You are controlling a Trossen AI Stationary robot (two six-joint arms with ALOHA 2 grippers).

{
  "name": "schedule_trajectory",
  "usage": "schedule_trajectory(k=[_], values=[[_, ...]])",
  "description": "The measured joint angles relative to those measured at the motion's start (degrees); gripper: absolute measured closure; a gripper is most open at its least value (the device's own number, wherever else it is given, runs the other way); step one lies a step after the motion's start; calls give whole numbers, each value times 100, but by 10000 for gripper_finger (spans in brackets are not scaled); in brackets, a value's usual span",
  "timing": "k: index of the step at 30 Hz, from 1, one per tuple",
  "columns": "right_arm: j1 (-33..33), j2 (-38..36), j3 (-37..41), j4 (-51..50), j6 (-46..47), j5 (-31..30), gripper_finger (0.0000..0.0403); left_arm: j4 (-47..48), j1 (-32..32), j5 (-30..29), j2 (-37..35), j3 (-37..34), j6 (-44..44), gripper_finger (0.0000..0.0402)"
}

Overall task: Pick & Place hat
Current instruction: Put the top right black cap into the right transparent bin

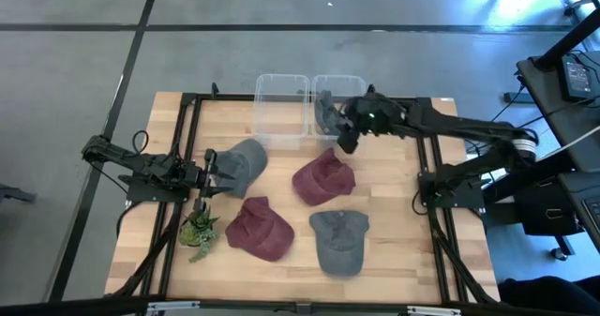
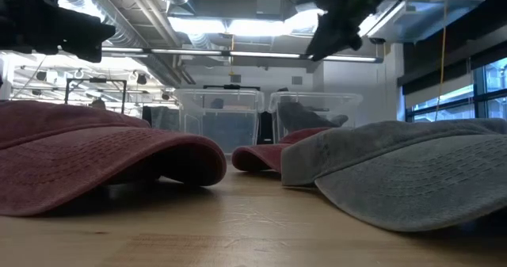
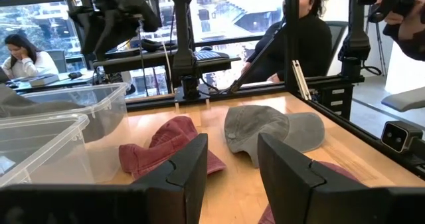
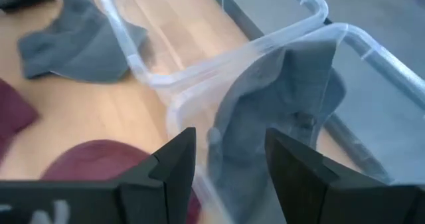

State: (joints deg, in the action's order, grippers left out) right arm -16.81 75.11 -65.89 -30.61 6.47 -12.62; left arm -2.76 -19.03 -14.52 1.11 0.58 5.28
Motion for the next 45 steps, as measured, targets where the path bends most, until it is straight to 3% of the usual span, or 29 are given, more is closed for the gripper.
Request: schedule_trajectory(k=[6, 13, 17, 21, 25, 31, 37, 45], values=[[-125, 661, -400, -16, -78, 42, 214, 0, 0, 0, -1, 0, 0, 274], [-187, 1128, -424, 213, 333, 24, 148, 0, 0, 0, 1, 0, 0, 274], [-185, 1345, -424, 340, -74, 19, 126, 0, 0, 1, 0, 1, 0, 274], [-185, 1565, -424, 438, 36, -50, 123, 0, 0, 0, 1, 0, 0, 274], [-182, 1686, -424, 341, 69, -629, 123, 1, 0, 0, 0, 0, 0, 274], [-185, 1828, -431, 354, 273, -328, 128, 2, 0, 2, -1, 0, 0, 274], [-209, 1944, -433, 250, 336, -275, 181, 2, 0, 2, -1, 0, 0, 274], [-437, 1873, -563, -157, -145, -314, 374, 2, 0, 2, 1, 0, 0, 274]])
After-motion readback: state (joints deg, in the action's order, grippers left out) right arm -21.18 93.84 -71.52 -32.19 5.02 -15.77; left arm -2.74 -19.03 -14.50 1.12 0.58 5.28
